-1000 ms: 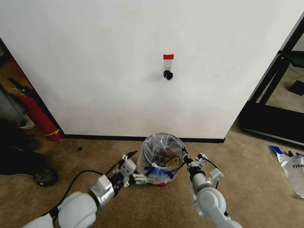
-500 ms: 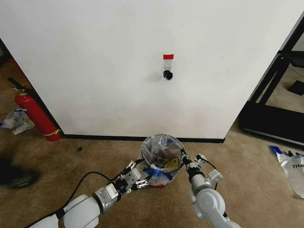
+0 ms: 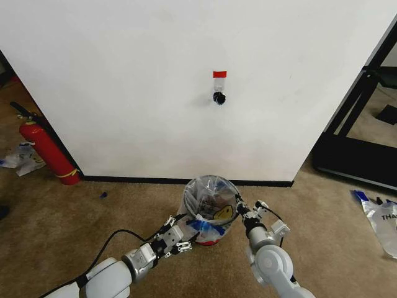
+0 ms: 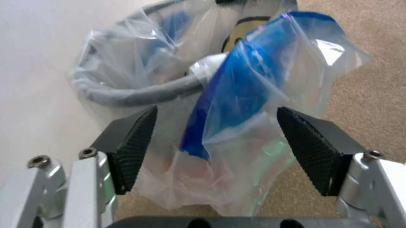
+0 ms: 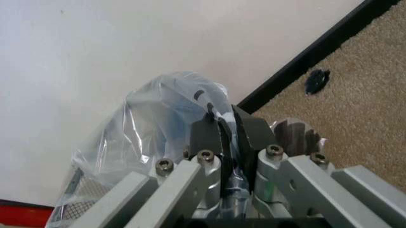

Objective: Pick up the garbage bag from the wall and place it over the trash bin.

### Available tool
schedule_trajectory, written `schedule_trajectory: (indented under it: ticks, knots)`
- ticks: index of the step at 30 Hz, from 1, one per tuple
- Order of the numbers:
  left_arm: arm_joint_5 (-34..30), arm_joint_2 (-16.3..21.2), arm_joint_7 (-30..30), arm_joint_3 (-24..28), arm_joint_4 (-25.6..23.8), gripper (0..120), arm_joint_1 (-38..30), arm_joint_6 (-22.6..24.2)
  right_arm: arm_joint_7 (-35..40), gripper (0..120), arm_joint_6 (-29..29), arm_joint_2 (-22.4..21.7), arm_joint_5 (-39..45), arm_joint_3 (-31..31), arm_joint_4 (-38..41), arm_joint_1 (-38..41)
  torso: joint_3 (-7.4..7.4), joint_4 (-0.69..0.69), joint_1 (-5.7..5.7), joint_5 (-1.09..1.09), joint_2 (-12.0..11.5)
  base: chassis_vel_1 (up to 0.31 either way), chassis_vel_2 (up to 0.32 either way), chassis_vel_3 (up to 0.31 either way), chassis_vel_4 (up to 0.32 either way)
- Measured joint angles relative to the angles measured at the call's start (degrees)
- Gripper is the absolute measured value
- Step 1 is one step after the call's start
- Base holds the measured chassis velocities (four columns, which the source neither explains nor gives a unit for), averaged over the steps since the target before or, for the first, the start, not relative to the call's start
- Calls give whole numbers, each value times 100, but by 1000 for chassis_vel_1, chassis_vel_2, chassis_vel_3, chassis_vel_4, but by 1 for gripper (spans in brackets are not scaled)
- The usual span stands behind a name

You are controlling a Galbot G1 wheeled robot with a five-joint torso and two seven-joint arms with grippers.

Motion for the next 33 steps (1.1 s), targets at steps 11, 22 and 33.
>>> schedule_trajectory:
  ticks: [11, 22, 33]
  knots:
    - [-115, -53, -27, 46, 50, 48, -5, 15, 0, 1, 0, -5, 5, -1, 15, -1, 0, 0, 0, 0, 0, 0, 0, 0, 0]
    - [-115, -59, -99, 69, 66, 7, 47, -69, 0, 1, 0, -5, 1, 2, 13, -4, 0, 0, 0, 0, -1, 0, 0, 0, 0]
    - [334, -91, -267, 97, 196, 0, 318, -918, 262, 1, -53, 201, 196, 87, 97, 10, 0, 1, 0, 1, 0, 0, 0, 0, 0]
